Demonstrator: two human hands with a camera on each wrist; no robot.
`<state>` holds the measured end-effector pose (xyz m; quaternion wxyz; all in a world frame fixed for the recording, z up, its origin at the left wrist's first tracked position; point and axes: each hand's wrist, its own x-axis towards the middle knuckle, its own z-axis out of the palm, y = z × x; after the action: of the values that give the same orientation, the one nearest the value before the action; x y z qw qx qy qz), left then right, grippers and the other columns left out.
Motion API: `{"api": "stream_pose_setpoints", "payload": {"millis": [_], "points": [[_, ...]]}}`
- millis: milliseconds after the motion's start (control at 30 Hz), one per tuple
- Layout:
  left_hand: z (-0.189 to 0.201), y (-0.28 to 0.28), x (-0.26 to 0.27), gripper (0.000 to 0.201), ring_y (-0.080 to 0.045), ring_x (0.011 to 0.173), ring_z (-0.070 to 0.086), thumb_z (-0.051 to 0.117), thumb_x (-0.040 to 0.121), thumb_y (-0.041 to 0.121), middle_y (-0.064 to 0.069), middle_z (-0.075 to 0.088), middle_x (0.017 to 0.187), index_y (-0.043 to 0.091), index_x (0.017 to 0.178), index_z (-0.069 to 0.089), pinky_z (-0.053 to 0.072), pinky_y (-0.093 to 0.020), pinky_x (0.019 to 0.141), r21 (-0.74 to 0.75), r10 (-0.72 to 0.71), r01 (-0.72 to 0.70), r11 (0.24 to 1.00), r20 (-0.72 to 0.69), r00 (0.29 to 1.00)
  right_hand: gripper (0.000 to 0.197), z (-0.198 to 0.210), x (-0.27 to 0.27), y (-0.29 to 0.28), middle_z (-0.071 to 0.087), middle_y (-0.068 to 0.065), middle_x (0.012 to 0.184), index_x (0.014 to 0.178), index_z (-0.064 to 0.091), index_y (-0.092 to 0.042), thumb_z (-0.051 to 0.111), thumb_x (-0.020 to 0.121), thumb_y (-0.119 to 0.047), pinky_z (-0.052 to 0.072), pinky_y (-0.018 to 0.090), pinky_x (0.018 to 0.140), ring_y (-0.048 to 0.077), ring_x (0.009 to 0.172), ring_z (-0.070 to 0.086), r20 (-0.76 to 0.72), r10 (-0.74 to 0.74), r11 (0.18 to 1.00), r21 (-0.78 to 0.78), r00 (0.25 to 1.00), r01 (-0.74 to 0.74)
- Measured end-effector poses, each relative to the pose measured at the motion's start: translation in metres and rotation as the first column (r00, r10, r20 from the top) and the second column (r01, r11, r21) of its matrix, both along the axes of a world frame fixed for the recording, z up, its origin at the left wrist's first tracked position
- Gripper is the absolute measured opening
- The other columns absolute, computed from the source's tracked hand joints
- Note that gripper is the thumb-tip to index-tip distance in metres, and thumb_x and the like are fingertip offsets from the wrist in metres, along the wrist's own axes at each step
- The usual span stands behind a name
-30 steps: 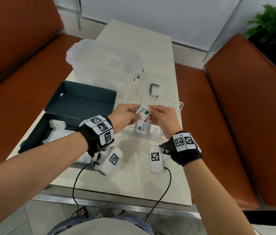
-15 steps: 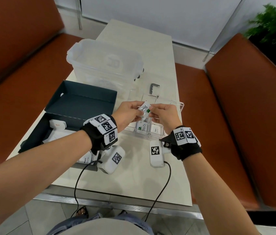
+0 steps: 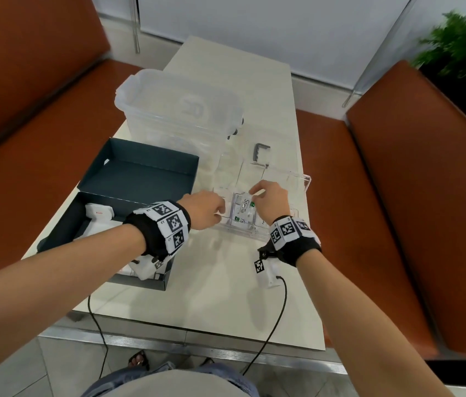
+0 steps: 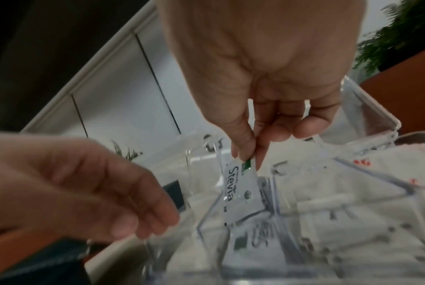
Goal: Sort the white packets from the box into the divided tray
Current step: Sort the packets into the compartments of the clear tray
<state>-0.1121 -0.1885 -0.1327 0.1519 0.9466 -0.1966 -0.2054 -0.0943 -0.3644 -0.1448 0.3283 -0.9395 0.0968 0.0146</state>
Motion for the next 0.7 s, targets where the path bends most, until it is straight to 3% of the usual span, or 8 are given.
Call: {"api": "stream_pose_setpoints", "payload": {"millis": [133, 267, 433, 600, 700], "points": [[-0.001, 0.000, -0.001, 0.033, -0.025, 0.116, 0.053, 0.050, 0.097, 0.022, -0.006, 0.057, 0.128, 0.014, 0.128, 0.058, 0.044, -0.044, 0.100, -0.036, -0.004, 0.004, 0.999, -0.006, 1.000, 0.023, -0.015, -0.002, 0.012, 0.069, 0.008, 0.100, 0.098, 0.067, -0.018, 0.049, 0.089, -0.006, 0.044, 0.042, 0.093, 0.030, 0.099, 0.061, -0.057, 0.079, 0.970, -0.225, 0.995, -0.090], [-0.002, 0.003, -0.001, 0.032, -0.023, 0.114, 0.054, 0.051, 0.097, 0.020, -0.008, 0.059, 0.126, 0.010, 0.126, 0.060, 0.045, -0.035, 0.097, -0.088, -0.005, 0.003, 0.996, -0.021, 1.000, 0.024, -0.027, -0.002, 0.013, 0.061, 0.008, 0.110, 0.107, 0.065, -0.014, 0.048, 0.091, -0.007, 0.037, 0.040, 0.090, 0.030, 0.107, 0.055, -0.074, 0.185, 0.883, -0.426, 0.980, -0.199], [-0.006, 0.006, -0.002, 0.032, -0.024, 0.113, 0.055, 0.052, 0.096, 0.019, -0.009, 0.059, 0.126, 0.009, 0.126, 0.061, 0.045, -0.031, 0.095, -0.120, 0.006, -0.009, 0.993, -0.023, 1.000, 0.025, -0.028, 0.000, 0.008, 0.059, 0.006, 0.108, 0.109, 0.064, -0.017, 0.054, 0.087, -0.008, 0.033, 0.038, 0.085, 0.030, 0.104, 0.054, -0.037, 0.226, 0.846, -0.489, 0.974, -0.215], [-0.006, 0.006, -0.001, 0.032, -0.024, 0.112, 0.056, 0.052, 0.096, 0.020, -0.009, 0.060, 0.125, 0.010, 0.125, 0.061, 0.044, -0.030, 0.092, -0.131, 0.010, -0.013, 0.991, -0.024, 1.000, 0.020, -0.025, 0.001, 0.008, 0.062, 0.001, 0.108, 0.108, 0.066, -0.024, 0.061, 0.089, -0.025, 0.033, 0.041, 0.089, 0.027, 0.104, 0.052, -0.051, 0.286, 0.792, -0.549, 0.957, -0.267], [-0.006, 0.006, 0.000, 0.032, -0.024, 0.111, 0.056, 0.053, 0.097, 0.020, -0.008, 0.060, 0.125, 0.010, 0.126, 0.060, 0.045, -0.030, 0.093, -0.133, 0.012, -0.016, 0.991, -0.033, 0.999, 0.020, -0.027, 0.004, 0.008, 0.063, 0.003, 0.107, 0.109, 0.066, -0.023, 0.058, 0.091, -0.024, 0.033, 0.042, 0.089, 0.028, 0.103, 0.053, -0.053, 0.268, 0.786, -0.565, 0.962, -0.250]]}}
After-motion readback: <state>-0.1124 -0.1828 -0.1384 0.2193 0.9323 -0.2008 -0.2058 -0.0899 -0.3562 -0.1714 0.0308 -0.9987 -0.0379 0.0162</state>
